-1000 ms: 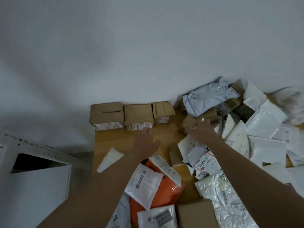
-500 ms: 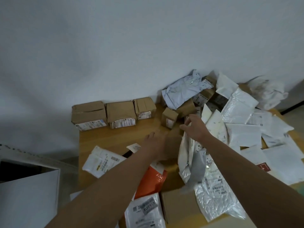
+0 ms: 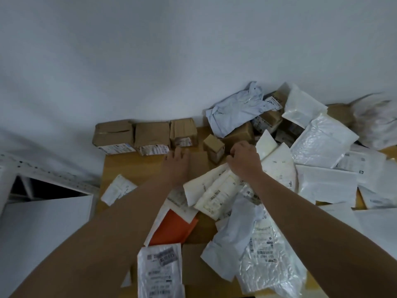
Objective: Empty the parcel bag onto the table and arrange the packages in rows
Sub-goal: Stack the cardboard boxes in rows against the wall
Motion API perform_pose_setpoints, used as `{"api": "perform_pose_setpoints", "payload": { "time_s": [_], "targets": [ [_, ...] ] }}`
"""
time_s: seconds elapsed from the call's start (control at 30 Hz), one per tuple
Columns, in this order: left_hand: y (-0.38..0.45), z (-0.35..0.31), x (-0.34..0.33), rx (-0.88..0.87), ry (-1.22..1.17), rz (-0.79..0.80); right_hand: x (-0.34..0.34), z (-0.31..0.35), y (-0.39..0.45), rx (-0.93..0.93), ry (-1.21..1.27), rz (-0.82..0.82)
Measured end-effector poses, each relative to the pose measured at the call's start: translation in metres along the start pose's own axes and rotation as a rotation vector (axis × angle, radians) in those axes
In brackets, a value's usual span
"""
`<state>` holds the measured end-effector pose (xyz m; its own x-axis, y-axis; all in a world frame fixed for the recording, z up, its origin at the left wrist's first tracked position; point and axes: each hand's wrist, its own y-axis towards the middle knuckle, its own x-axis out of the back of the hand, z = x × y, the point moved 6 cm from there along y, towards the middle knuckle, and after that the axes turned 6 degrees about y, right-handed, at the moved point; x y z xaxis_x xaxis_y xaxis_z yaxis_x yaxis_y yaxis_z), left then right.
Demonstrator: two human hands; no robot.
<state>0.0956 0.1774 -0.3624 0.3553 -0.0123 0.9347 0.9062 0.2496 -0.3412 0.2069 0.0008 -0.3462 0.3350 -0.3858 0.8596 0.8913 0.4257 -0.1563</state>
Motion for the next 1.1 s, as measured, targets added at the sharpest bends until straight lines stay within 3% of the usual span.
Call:
{"api": "perform_pose_setpoints", "payload": {
  "time_s": [0.1,0.2,0.3,0.43,0.5,0.6,0.7,0.93,1.1],
  "targets": [
    [-0.005,0.028,0.012,0.059,-0.101,0.06,-0.005,0.022,0.004,0.115,-0.022,-0.034],
    [-0.012,0.055,0.018,0.12,-0.31,0.028,-0.025,0.048,0.006,0.158,0.054,0.139],
    [-0.019,0.077,0.013,0.191,-0.372,-0.032,-0.046,0.066,0.004,0.161,-0.002,0.269],
    [-0.021,0.099,-0.008,0.27,-0.369,-0.041,-0.051,0.049,0.021,-0.028,-0.067,0.153],
    [-0.02,0.105,-0.018,0.293,-0.412,-0.031,-0.058,0.037,0.033,-0.114,-0.083,0.179],
    [-0.017,0.117,-0.033,0.319,-0.492,-0.003,-0.073,0.039,0.044,-0.103,-0.061,0.225],
    [-0.017,0.124,-0.044,0.275,-0.505,-0.01,-0.081,0.041,0.052,-0.071,-0.021,0.139],
    [-0.015,0.138,-0.049,0.222,-0.563,-0.042,-0.097,0.039,0.068,-0.198,0.158,0.104],
    [-0.015,0.141,-0.043,0.208,-0.662,-0.104,-0.079,0.046,0.065,-0.215,0.346,-0.116]
  ]
}}
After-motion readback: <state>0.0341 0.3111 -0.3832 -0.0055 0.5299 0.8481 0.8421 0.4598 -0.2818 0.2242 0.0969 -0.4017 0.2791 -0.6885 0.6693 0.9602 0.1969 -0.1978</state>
